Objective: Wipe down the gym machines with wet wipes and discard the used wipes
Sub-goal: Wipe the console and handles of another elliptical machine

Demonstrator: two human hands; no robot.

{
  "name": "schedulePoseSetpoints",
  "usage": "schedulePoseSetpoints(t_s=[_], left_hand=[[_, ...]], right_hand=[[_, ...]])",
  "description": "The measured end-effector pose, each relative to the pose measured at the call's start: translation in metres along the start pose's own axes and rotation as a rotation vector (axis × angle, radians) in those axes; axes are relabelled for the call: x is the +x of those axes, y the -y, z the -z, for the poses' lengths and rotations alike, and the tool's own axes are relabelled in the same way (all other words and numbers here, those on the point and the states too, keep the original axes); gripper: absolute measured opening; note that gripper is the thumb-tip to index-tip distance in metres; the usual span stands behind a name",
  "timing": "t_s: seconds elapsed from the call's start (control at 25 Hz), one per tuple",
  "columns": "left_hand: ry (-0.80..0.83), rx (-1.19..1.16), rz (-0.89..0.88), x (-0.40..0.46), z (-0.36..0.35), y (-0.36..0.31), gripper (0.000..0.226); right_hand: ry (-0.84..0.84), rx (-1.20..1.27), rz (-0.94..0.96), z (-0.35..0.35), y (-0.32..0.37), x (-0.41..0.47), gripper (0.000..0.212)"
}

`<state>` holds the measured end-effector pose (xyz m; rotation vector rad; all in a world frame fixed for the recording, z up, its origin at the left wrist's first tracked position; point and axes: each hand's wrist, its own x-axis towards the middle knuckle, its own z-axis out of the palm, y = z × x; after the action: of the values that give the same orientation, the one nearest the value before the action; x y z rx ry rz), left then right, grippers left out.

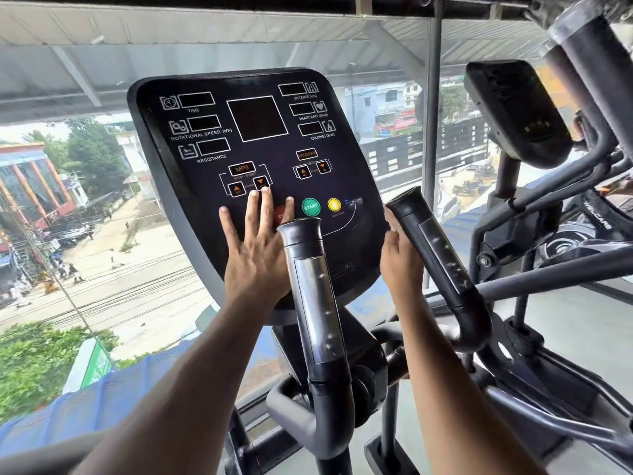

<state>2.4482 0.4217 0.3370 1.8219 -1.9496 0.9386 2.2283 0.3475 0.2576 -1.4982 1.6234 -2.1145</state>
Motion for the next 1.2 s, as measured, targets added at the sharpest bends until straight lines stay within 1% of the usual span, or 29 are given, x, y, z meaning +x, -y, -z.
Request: schedulePoseSetpoints(t_s=[0.04, 0.08, 0.16, 0.24, 0.32, 0.4, 0.48, 0.56, 0.6, 0.72, 0.8, 0.84, 0.92, 0.96, 1.0, 1.08, 1.2], left_hand=[[0.005, 0.019, -0.016, 0.003, 0.002, 0.0, 0.074], [0.013, -0.002, -0.024, 0.003, 0.003, -0.001, 0.072], [-0.013, 0.003, -0.05, 0.001, 0.003, -0.002, 0.071], [0.02, 0.018, -0.04, -0.001, 0.006, -0.001, 0.075], [0.038, -0.007, -0.053, 0.0, 0.008, -0.001, 0.078], [0.064, -0.029, -0.067, 0.001, 0.015, 0.004, 0.074], [0.074, -0.015, -0.085, 0.002, 0.015, 0.015, 0.066], [0.037, 0.004, -0.115, -0.005, 0.016, 0.023, 0.068], [0.01, 0.0, -0.122, -0.01, 0.016, 0.024, 0.069], [-0.023, -0.04, -0.12, -0.015, 0.012, 0.024, 0.066], [-0.023, -0.059, -0.106, -0.016, 0.016, 0.023, 0.065], [-0.034, -0.067, -0.094, -0.015, 0.017, 0.022, 0.066], [-0.055, -0.08, -0.06, -0.015, 0.017, 0.021, 0.07], [-0.066, -0.082, -0.048, -0.015, 0.016, 0.021, 0.07], [-0.072, -0.084, -0.042, -0.015, 0.015, 0.02, 0.071], [-0.069, -0.095, -0.031, -0.014, 0.014, 0.021, 0.071], [-0.059, -0.128, -0.01, -0.013, 0.014, 0.021, 0.072]], right_hand=[[-0.041, 0.016, 0.056, 0.005, -0.001, -0.015, 0.034], [-0.062, 0.016, 0.123, 0.012, -0.006, -0.036, 0.033], [-0.022, 0.015, 0.217, 0.023, -0.012, -0.069, 0.045], [-0.022, 0.011, 0.28, 0.026, -0.012, -0.085, 0.038], [-0.027, 0.086, 0.195, 0.029, -0.008, -0.087, 0.025], [-0.017, 0.165, 0.111, 0.036, -0.002, -0.078, 0.014], [-0.022, 0.169, 0.053, 0.036, 0.003, -0.077, 0.013], [-0.012, 0.183, 0.016, 0.03, 0.017, -0.094, 0.013], [0.021, 0.197, 0.027, 0.026, 0.024, -0.109, 0.014], [0.092, 0.203, 0.181, 0.019, 0.038, -0.139, 0.02], [0.123, 0.183, 0.202, 0.02, 0.03, -0.129, 0.023], [0.1, 0.168, 0.188, 0.023, 0.024, -0.119, 0.023], [-0.001, 0.14, 0.166, 0.029, 0.015, -0.094, 0.022], [-0.038, 0.136, 0.192, 0.033, 0.014, -0.079, 0.021], [-0.033, 0.132, 0.239, 0.035, 0.013, -0.065, 0.021], [0.057, 0.048, 0.322, 0.03, 0.007, -0.038, 0.021], [0.153, -0.206, 0.325, 0.01, 0.0, -0.004, 0.041]])
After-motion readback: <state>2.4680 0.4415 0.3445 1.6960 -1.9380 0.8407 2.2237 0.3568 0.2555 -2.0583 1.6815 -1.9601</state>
